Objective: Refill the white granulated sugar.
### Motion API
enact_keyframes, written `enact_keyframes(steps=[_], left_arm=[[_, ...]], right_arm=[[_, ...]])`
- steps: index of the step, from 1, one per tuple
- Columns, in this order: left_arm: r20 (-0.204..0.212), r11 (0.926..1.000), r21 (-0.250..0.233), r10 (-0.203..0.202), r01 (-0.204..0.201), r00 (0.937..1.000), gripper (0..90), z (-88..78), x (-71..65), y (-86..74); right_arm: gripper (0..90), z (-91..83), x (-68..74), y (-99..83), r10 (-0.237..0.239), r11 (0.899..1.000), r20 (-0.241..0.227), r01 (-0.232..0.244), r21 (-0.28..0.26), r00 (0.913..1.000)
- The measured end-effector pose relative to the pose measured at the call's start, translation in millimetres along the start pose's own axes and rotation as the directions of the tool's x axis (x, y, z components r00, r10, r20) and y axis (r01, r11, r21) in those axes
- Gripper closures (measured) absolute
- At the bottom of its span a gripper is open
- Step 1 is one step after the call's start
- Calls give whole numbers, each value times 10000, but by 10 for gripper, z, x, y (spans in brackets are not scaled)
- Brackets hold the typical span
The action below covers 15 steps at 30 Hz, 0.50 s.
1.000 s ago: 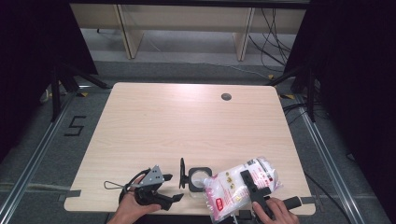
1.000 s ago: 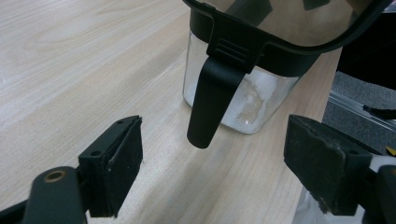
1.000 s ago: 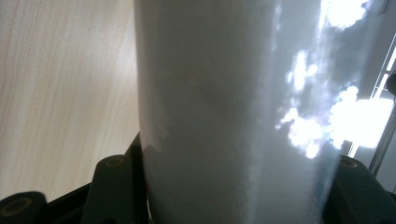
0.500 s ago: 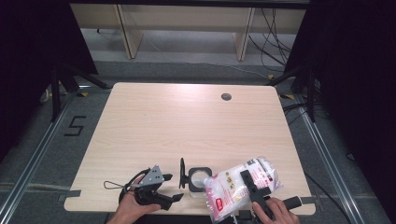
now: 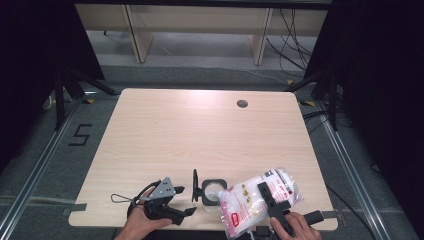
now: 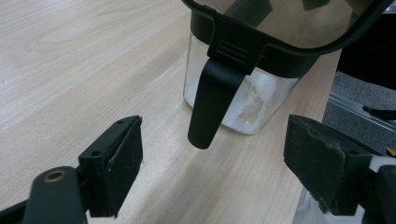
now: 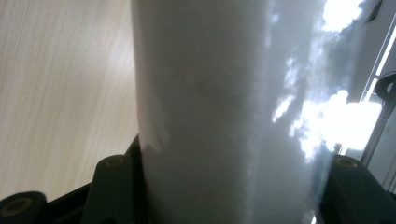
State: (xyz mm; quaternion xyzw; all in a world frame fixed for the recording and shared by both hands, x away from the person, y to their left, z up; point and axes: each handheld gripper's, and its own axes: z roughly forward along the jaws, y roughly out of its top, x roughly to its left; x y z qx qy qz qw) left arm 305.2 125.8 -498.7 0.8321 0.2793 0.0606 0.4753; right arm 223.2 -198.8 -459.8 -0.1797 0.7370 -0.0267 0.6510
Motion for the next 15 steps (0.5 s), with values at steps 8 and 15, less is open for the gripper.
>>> enact_keyframes(steps=[8, 15], left_arm=[[-45, 10000, 85, 34, -33, 10000, 194, -6, -3, 1], [-46, 10000, 6, -26, 26, 10000, 194, -1, -4, -4]], right_arm=[[447, 15, -15, -14, -144, 9996, 88, 146, -248, 9999], [447, 7, -17, -12, -147, 9994, 202, 153, -309, 9997]])
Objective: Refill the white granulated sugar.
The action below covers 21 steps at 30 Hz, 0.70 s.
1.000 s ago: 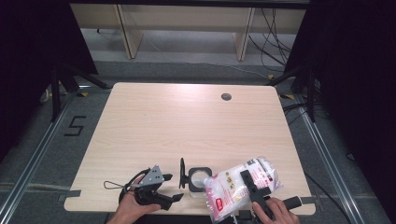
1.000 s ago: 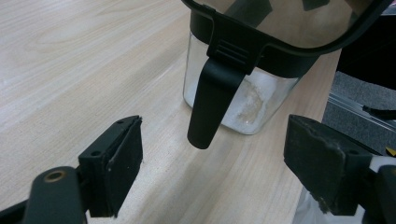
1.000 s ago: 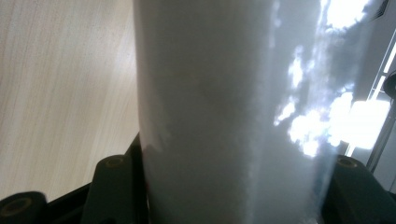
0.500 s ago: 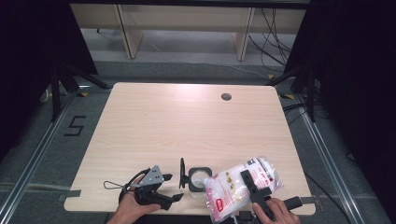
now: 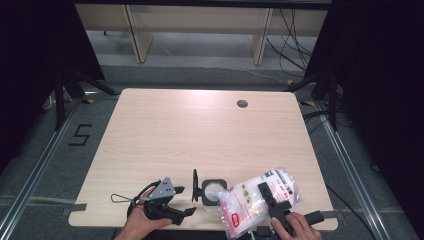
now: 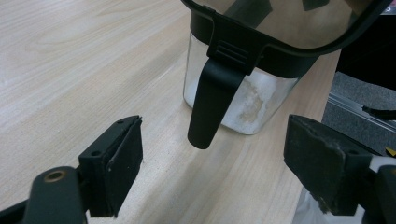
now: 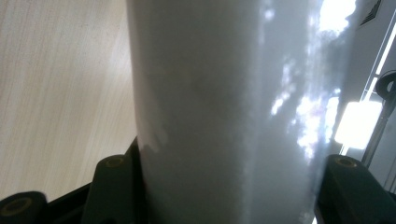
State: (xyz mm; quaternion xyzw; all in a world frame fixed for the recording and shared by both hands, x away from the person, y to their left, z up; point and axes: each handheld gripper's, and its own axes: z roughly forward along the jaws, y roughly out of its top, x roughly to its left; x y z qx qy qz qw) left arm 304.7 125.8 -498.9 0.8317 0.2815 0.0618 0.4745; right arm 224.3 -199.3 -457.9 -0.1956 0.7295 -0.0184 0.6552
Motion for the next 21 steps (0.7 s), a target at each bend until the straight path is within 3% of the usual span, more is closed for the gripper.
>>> enact_keyframes(steps=[5, 6, 7, 9, 11, 19, 20, 21], left_arm=[[6, 10000, -5, -25, 25, 10000, 194, 0, 0, 0], [21, 10000, -10, -26, 26, 10000, 194, 2, 2, -1], [26, 10000, -7, -26, 26, 10000, 194, 3, 2, -1], [-2, 10000, 15, 11, -11, 10000, 194, 1, 5, 0], [-21, 10000, 29, 23, -23, 10000, 194, -1, 8, 1], [27, 10000, -20, -33, 33, 10000, 194, -2, 4, 0], [36, 10000, -8, 31, -31, 10000, 194, -4, 10, 2], [-85, 9998, 126, 180, -179, 9998, 194, -13, 28, 4]], right_arm=[[448, 2, 0, -2, 77, 10000, -16, -77, -32, 10000], [448, 0, 18, -4, 322, 9995, -101, -321, 50, 9994], [448, 2, 3, -3, 131, 9999, -37, -131, -33, 9999], [448, -4, 36, -2, 515, 9987, -99, -514, 74, 9986], [448, 2, -1, -4, 89, 10000, -37, -89, -24, 10000], [449, -9, 5, -8, 267, 9995, -217, -264, 149, 9994], [449, -16, 23, -7, 483, 9985, -208, -478, 258, 9986], [449, -8, 23, -11, 408, 9990, -75, -407, 167, 9991]])
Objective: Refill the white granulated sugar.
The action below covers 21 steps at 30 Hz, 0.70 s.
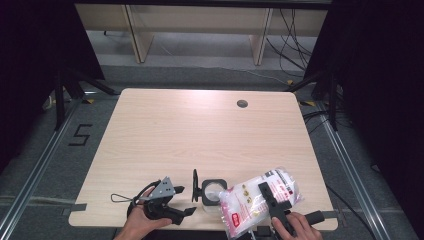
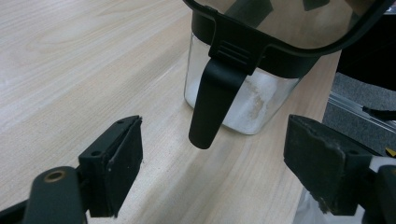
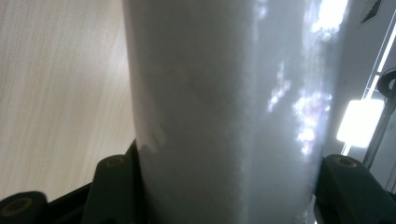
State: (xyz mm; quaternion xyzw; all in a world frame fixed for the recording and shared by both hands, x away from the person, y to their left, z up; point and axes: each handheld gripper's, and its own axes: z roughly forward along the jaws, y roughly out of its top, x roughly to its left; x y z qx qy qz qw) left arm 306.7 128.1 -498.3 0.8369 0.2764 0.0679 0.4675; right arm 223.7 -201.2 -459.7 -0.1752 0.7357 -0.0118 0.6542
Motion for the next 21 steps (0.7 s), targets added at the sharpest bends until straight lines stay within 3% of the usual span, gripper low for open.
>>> enact_keyframes(steps=[1, 3, 4, 6, 10, 12, 13, 14, 15, 18, 19, 21], left_arm=[[47, 9997, -112, -223, 224, 9997, 194, 5, -17, 2], [72, 9996, -155, -247, 248, 9997, 194, 4, -21, 1], [6, 10000, -34, -38, 38, 10000, 194, -3, -3, -2], [68, 9997, -145, -208, 209, 9998, 194, 4, -18, 2], [-4, 10000, 24, 40, -40, 10000, 194, -4, 2, 0], [64, 9996, -144, -222, 223, 9997, 194, 6, -18, 2], [71, 9996, -146, -234, 235, 9997, 194, 6, -19, 2], [-20, 10000, 32, 32, -32, 10000, 194, -5, 2, 0], [81, 9996, -181, -201, 202, 9998, 194, 9, -17, -2], [95, 9996, -133, -241, 242, 9997, 194, 3, -17, 3], [-22, 9999, 93, -37, 37, 10000, 194, -11, -1, 3], [90, 9999, -82, -140, 141, 9999, 194, -1, -11, 3]], right_arm=[[449, 0, -1, 1, -8, 10000, 0, 8, 28, 10000], [449, 3, -33, 6, -370, 9993, -53, 370, -59, 9993], [449, 1, -26, 7, -282, 9996, -48, 282, -29, 9996], [449, 6, -32, 6, -350, 9994, -53, 349, -67, 9994], [449, 1, -27, 7, -284, 9996, -42, 284, -39, 9996], [449, 4, -26, 7, -261, 9996, -30, 261, -55, 9997], [449, 2, -29, 7, -317, 9995, -36, 317, -57, 9995], [449, 0, -27, 7, -318, 9995, -44, 318, -48, 9995], [449, 2, -29, 6, -315, 9995, -22, 315, -61, 9995], [449, 6, -24, 3, -377, 9992, 104, 379, -107, 9992], [449, 5, -23, 3, -355, 9993, 105, 356, -100, 9993], [449, 6, -22, 2, -352, 9993, 96, 353, -94, 9993]])
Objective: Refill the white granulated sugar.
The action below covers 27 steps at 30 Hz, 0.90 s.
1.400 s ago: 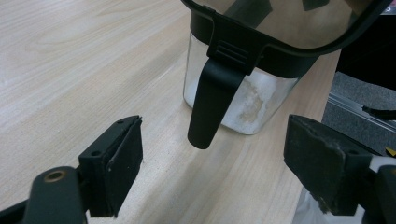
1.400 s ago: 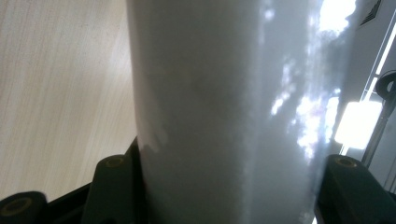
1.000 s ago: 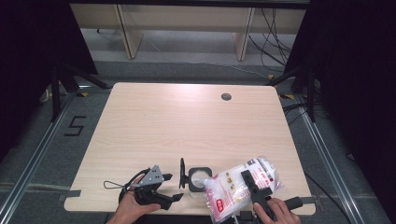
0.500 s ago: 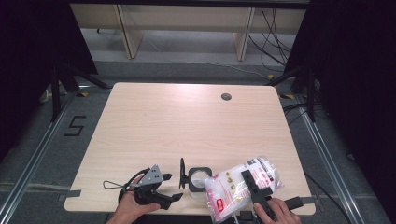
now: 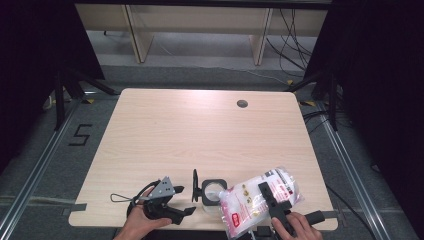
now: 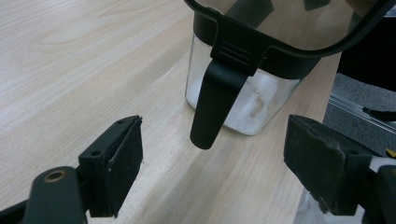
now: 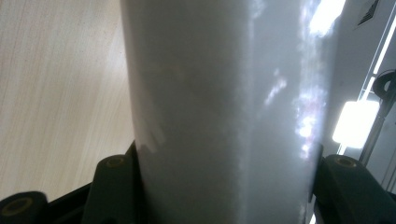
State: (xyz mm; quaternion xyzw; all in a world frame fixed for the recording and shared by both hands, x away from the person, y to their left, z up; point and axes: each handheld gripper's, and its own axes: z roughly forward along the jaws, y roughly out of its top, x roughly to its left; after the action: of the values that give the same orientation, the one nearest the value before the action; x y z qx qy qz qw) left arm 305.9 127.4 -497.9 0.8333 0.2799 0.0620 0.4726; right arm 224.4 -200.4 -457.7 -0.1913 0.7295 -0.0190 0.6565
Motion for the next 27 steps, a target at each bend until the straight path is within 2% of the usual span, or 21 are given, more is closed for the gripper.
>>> enact_keyframes(steps=[2, 5, 6, 7, 8, 9, 10, 11, 12, 13, 14, 16, 17, 18, 19, 20, 21, 23, 24, 27], left_arm=[[-11, 9999, -60, -139, 139, 9999, 194, 2, -9, -1], [-59, 9999, 128, 104, -103, 9999, 194, -8, 9, 1], [1, 10000, -53, -61, 61, 10000, 194, 3, -5, 0], [-21, 9999, -38, -137, 137, 9999, 194, 1, -9, -1], [-96, 9999, 120, 66, -65, 9999, 194, -9, 7, 0], [-91, 9999, 105, 92, -91, 9999, 194, -7, 9, -3], [-70, 9999, 139, 95, -94, 9999, 194, -8, 8, 0], [-14, 9999, -108, -79, 79, 10000, 194, 9, -6, -5], [-28, 9999, -56, -102, 102, 9999, 194, 6, -8, -2], [-75, 9998, 159, 129, -128, 9999, 194, -9, 10, 1], [-107, 9998, 175, 99, -97, 9999, 194, -10, 9, 0], [-71, 10000, 10, 47, -46, 10000, 194, 2, 4, -3], [-2, 9999, -54, -98, 98, 10000, 194, 5, -7, -1], [0, 10000, -43, -84, 84, 10000, 194, 4, -6, 0], [-73, 9998, 158, 149, -148, 9999, 194, -10, 11, 2], [-72, 9998, 153, 130, -129, 9999, 194, -8, 11, 1], [-20, 9999, -53, -93, 93, 10000, 194, 5, -9, -2], [16, 10000, -32, -78, 78, 10000, 194, 4, -6, -1], [-74, 9997, 167, 164, -162, 9998, 194, -9, 12, 0], [-8, 9999, -127, -100, 100, 9999, 194, 13, -8, -6]], right_arm=[[449, -6, 12, -1, 159, 9998, -25, -159, 77, 9999], [449, -1, 3, 0, 21, 10000, 7, -21, -4, 10000], [449, -5, 12, -2, 157, 9998, -13, -157, 80, 9999], [450, -6, 14, -2, 170, 9998, -15, -170, 87, 9999], [449, -2, 5, -1, 49, 10000, 4, -49, 32, 10000], [450, -6, 7, 0, 30, 10000, 34, -30, 29, 10000], [450, -4, 3, -1, -15, 10000, 63, 15, 6, 10000], [449, 0, -1, -1, -28, 10000, 38, 28, -3, 10000], [449, 2, -6, 0, -85, 10000, 36, 85, -20, 10000], [450, -7, 15, 0, 175, 9998, 28, -175, 88, 9998], [450, -5, -7, 3, -136, 9999, 84, 136, -15, 9999], [449, -3, -9, 3, -145, 9999, 91, 145, -17, 9999], [450, -4, 10, 1, 93, 9999, 18, -93, 59, 10000], [450, -4, -5, 3, -86, 10000, 90, 86, 4, 9999], [450, -6, -8, 3, -171, 9999, 121, 172, -15, 9998], [449, -8, -4, 3, -151, 9999, 163, 151, -17, 9998], [449, -6, -9, 2, -186, 9998, 176, 187, -29, 9997], [450, -4, -13, 2, -193, 9998, 177, 193, -33, 9997], [450, -9, -11, 3, -183, 9998, 171, 184, -10, 9997], [449, -10, -15, 2, -204, 9998, 189, 205, -22, 9996]])
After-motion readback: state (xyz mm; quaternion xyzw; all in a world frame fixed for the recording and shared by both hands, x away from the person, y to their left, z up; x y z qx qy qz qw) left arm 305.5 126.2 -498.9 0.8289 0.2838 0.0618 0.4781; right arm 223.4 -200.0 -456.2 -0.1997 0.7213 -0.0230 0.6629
